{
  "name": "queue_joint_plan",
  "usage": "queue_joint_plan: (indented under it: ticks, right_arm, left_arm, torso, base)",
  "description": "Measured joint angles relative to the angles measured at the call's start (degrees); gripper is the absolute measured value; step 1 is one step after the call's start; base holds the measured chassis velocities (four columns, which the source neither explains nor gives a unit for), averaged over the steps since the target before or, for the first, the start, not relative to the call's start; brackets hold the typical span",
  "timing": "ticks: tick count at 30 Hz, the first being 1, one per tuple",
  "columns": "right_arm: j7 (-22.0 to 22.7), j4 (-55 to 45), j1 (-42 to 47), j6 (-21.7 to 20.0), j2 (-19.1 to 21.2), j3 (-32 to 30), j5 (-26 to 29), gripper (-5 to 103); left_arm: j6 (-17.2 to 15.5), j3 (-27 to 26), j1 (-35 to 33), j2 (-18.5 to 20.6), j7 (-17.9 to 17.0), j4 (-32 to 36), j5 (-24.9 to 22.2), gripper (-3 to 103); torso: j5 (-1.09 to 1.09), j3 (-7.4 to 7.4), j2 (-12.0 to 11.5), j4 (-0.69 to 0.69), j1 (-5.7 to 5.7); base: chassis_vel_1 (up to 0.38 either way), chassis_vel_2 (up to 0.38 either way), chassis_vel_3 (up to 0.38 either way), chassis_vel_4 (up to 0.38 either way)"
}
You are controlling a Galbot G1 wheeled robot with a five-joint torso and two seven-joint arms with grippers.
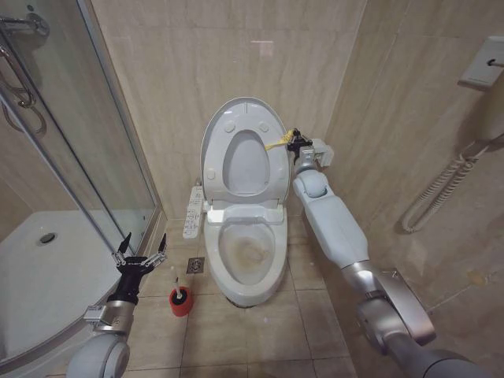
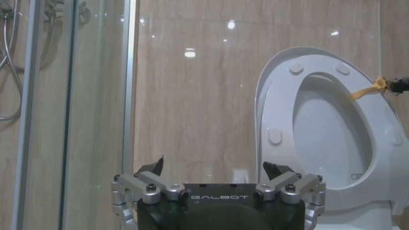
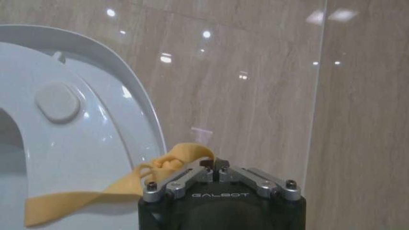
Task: Open the toilet lid, clean the toilet bowl with a toilet brush, close the toilet lid, and flush.
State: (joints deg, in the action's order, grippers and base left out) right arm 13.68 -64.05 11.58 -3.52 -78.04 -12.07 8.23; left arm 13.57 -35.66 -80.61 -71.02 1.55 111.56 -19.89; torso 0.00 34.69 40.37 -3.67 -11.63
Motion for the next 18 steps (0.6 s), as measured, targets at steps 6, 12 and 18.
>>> queue_joint_plan:
  ticks: [6, 12, 18]
  right_arm:
    - [0.1, -0.9, 0.5, 0.0, 0.3, -0.2, 0.2, 1]
    - [0.0, -1.5, 1.4, 0.1, 0.8, -0.5, 0.2, 1]
    - [0.0, -2.3, 2.5, 0.1, 1.2, -0.7, 0.2, 1]
  left_arm:
    - [0.0, 0.0, 0.0, 0.0, 0.0, 0.0, 0.0, 100]
    - [0.0, 0.0, 0.0, 0.0, 0.0, 0.0, 0.0, 100]
    - [0.0, 0.0, 0.0, 0.0, 0.0, 0.0, 0.0, 100]
  torso:
    - [0.00, 0.00, 0.0, 0.01, 0.00]
    - [0.00, 0.00, 0.0, 0.01, 0.00]
    - [0.00, 0.00, 0.0, 0.01, 0.00]
  base:
    - [0.000, 0.000, 0.000, 0.000]
    - [0.000, 0.000, 0.000, 0.000]
    - [0.000, 0.000, 0.000, 0.000]
